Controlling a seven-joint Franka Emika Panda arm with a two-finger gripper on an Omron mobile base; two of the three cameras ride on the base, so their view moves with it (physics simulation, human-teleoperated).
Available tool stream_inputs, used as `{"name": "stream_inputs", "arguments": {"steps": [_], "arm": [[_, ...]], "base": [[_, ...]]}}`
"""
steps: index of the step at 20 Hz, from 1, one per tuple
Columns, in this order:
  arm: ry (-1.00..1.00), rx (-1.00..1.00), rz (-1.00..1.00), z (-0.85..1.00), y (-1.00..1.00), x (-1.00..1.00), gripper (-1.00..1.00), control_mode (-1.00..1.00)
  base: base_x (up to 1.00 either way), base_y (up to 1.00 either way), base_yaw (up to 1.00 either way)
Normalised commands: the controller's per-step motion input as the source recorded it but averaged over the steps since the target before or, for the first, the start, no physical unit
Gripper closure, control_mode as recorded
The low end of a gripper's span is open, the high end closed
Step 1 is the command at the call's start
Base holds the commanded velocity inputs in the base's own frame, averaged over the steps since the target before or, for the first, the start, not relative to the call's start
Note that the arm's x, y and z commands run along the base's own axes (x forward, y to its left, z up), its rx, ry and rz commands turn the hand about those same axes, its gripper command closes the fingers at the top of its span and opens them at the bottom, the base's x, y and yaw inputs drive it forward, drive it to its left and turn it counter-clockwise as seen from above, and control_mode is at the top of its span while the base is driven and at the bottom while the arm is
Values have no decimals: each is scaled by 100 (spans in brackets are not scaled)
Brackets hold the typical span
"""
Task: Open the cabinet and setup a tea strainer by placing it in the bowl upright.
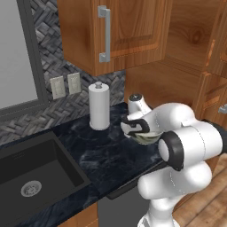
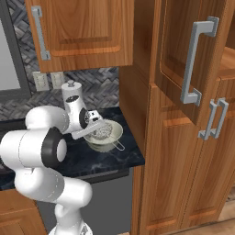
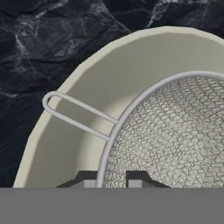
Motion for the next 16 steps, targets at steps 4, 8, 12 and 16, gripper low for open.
{"name": "stream_inputs", "arguments": {"steps": [4, 8, 12, 16], "arm": [[0, 0, 0, 0, 0, 4, 100, -100], [0, 0, 0, 0, 0, 5, 100, -100], [-2, 0, 0, 0, 0, 14, 100, -100], [-4, 0, 0, 0, 0, 18, 100, -100]], "base": [[0, 0, 0], [0, 0, 0], [0, 0, 0], [0, 0, 0]]}}
